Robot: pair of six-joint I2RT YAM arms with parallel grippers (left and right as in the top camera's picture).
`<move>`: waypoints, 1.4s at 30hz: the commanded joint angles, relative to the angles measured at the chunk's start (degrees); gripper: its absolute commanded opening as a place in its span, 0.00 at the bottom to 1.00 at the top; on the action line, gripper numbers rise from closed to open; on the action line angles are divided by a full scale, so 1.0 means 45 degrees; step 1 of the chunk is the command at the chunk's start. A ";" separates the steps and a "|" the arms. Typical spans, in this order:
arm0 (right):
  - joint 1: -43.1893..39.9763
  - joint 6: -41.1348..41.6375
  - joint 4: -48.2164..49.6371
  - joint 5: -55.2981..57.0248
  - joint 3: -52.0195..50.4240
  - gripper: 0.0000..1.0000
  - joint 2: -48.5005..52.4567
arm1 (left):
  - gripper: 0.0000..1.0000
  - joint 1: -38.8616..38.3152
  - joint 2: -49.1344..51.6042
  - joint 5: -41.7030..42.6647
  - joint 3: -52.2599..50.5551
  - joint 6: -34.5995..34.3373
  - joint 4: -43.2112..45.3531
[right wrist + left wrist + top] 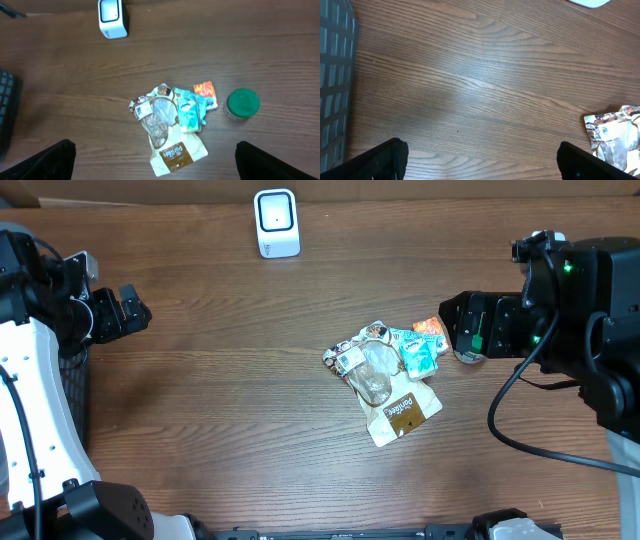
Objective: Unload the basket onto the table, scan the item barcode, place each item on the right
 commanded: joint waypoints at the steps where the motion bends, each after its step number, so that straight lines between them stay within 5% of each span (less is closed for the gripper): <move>1: -0.0024 -0.0039 0.0408 -0.0063 -0.0855 1.00 -0.1030 | 0.99 0.0024 -0.0063 0.0010 0.0034 0.0155 0.0015; 19: -0.0607 -0.0049 1.3546 0.1423 -1.4052 1.00 -1.0749 | 1.00 0.0024 -0.0063 0.0010 0.0034 0.0155 0.0019; 32: -0.0879 0.0015 1.6373 0.1695 -2.1405 1.00 -1.5980 | 0.99 0.0024 -0.0063 0.0010 0.0034 0.0155 0.0015; 42: -0.0879 0.0019 1.7170 0.1695 -2.3246 1.00 -1.6475 | 0.99 0.0024 -0.0063 0.0005 0.0034 0.0155 0.0015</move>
